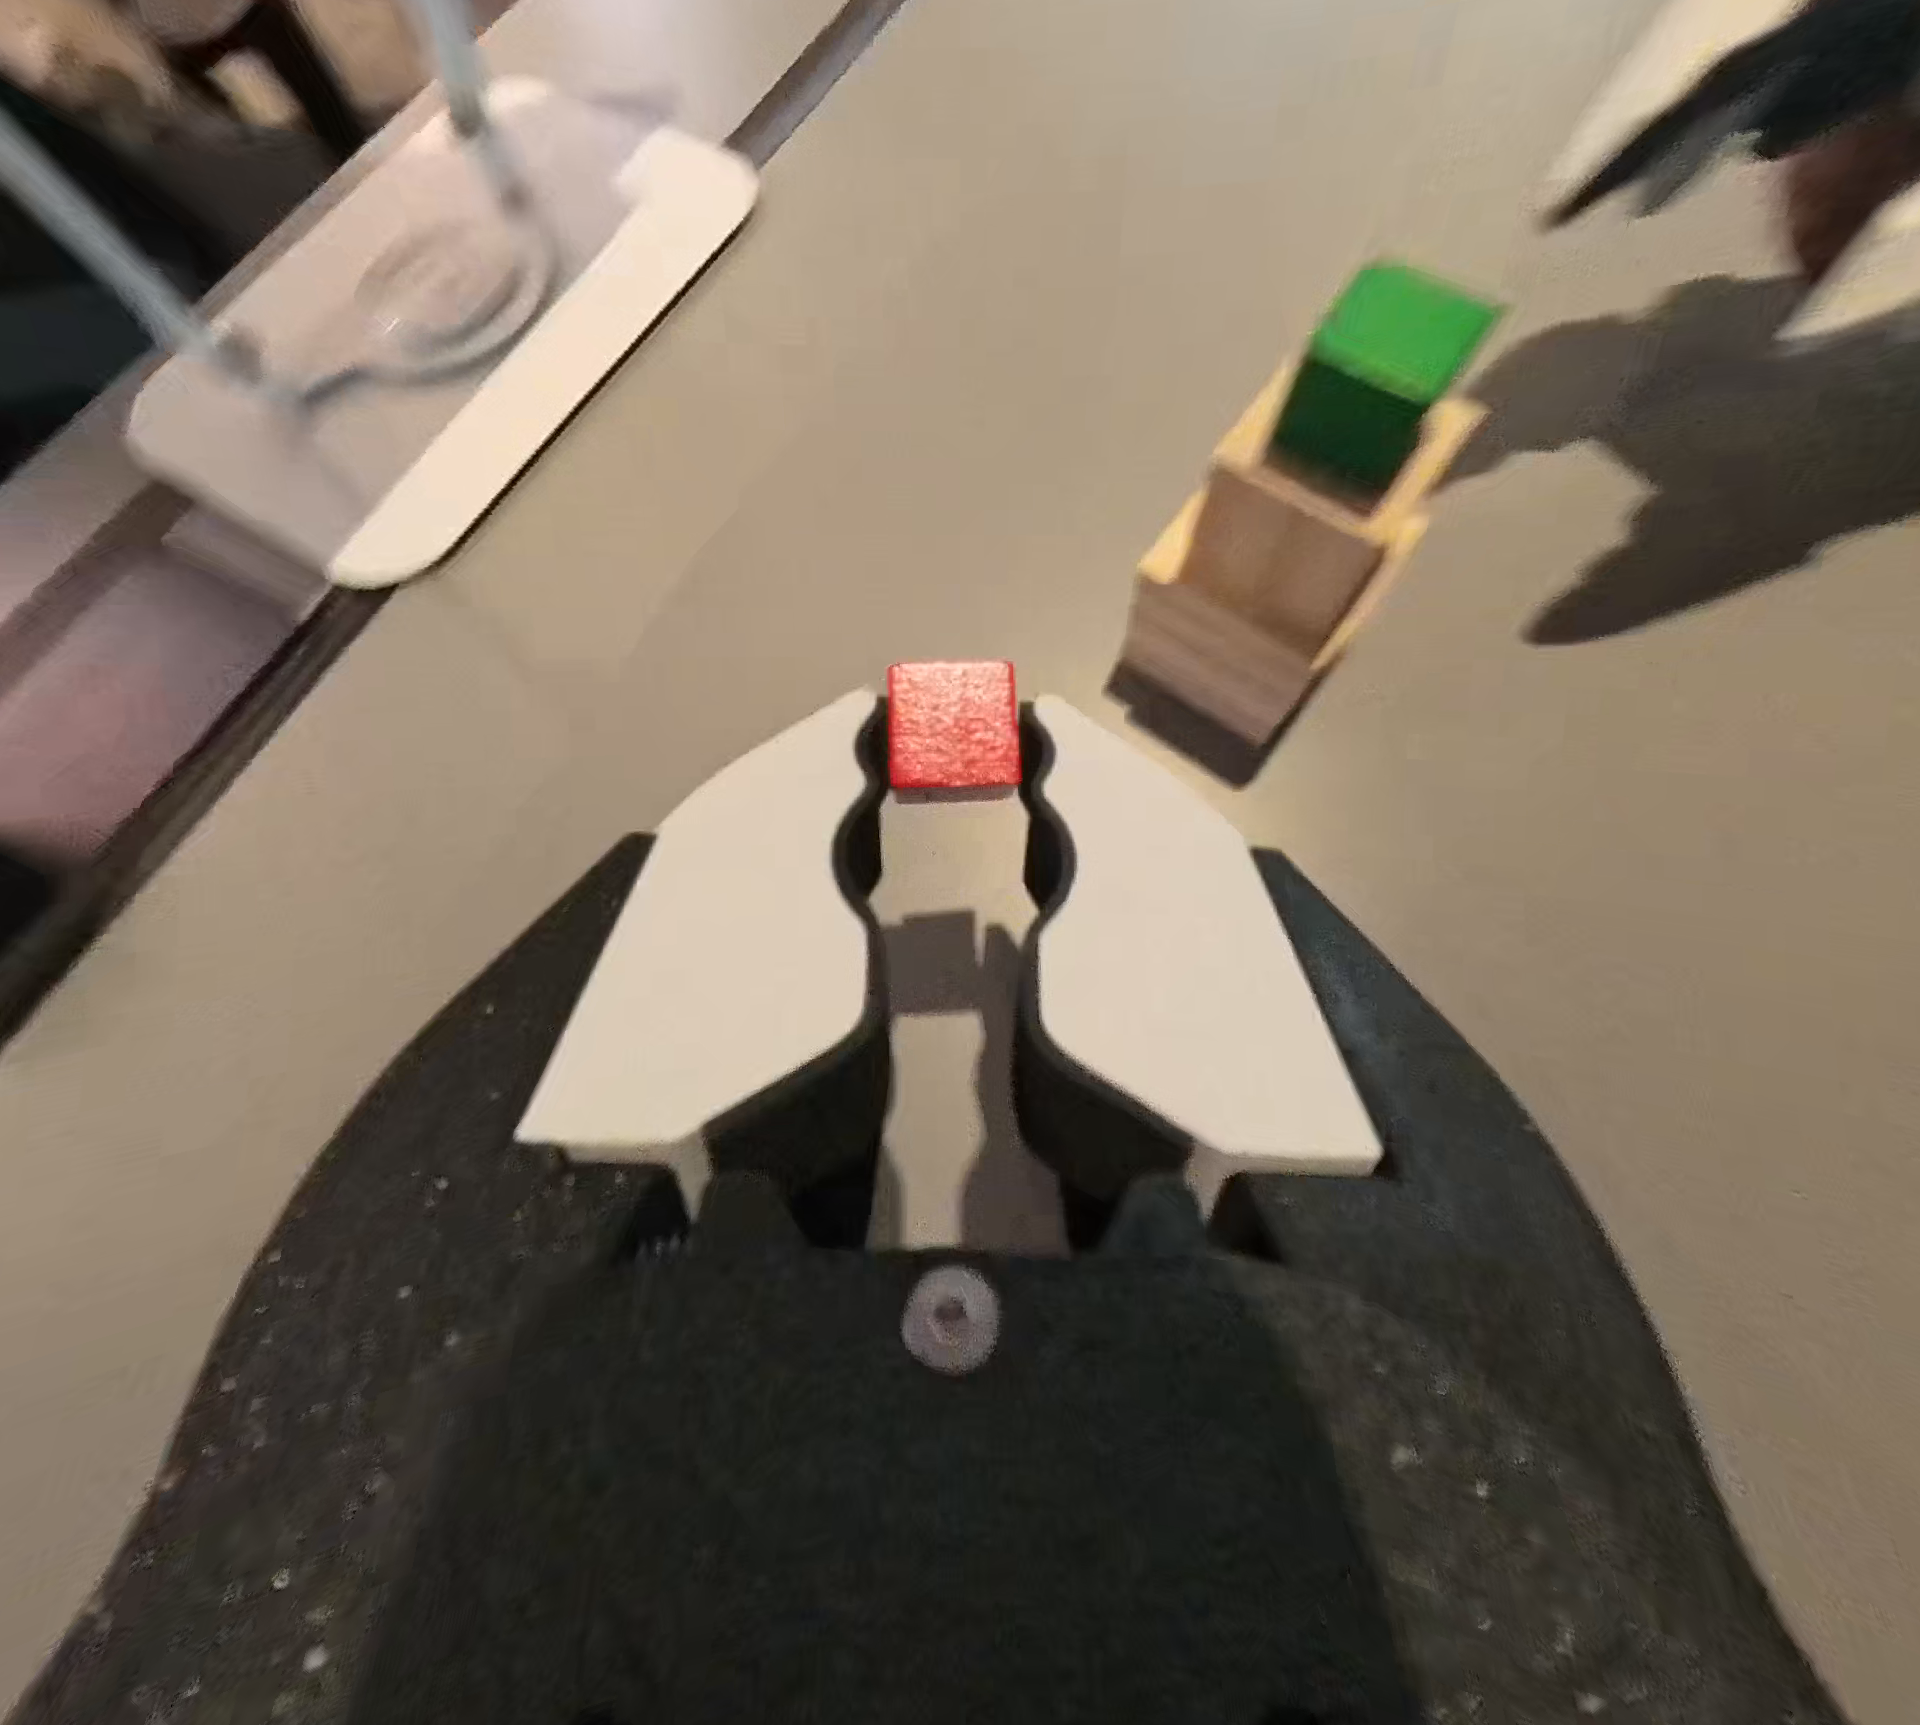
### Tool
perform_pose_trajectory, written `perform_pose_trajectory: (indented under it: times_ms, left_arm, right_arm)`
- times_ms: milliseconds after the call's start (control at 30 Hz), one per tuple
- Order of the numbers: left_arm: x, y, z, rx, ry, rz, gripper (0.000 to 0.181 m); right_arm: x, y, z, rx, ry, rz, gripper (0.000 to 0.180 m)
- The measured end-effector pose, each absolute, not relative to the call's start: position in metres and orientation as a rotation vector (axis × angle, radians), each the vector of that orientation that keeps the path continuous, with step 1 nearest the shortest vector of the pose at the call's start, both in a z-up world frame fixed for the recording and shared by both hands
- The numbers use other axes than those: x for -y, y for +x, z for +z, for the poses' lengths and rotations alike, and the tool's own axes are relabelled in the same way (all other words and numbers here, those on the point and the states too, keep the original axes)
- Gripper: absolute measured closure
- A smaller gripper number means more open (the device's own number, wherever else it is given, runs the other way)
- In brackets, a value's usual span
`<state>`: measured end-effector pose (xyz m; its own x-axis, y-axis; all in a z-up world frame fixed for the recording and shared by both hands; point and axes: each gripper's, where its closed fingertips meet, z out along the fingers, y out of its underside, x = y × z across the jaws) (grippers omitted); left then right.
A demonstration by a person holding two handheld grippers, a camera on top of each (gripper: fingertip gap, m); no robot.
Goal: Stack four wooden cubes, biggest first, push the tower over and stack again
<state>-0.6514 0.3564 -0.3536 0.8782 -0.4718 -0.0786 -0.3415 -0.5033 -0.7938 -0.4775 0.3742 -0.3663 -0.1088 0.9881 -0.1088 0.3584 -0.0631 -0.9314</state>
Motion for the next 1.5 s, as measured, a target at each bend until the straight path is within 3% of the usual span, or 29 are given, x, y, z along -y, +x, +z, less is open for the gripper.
perform_pose_trajectory:
  times_ms: [33,333,1500]
  left_arm:
    - [-0.357,-0.643,-0.345,-0.641,-2.139,-0.221,0.158]
    - [-0.358,-0.574,-0.283,-1.054,-2.078,-0.455,0.158]
    - [-0.372,-0.547,-0.333,-1.287,-2.133,-0.53,0.158]
  right_arm:
    - [-0.375,-0.477,-0.367,1.529,-1.483,1.177,0.127]
    - [-0.376,-0.478,-0.373,1.544,-1.503,1.164,0.127]
    - [-0.378,-0.477,-0.375,1.551,-1.513,1.163,0.127]
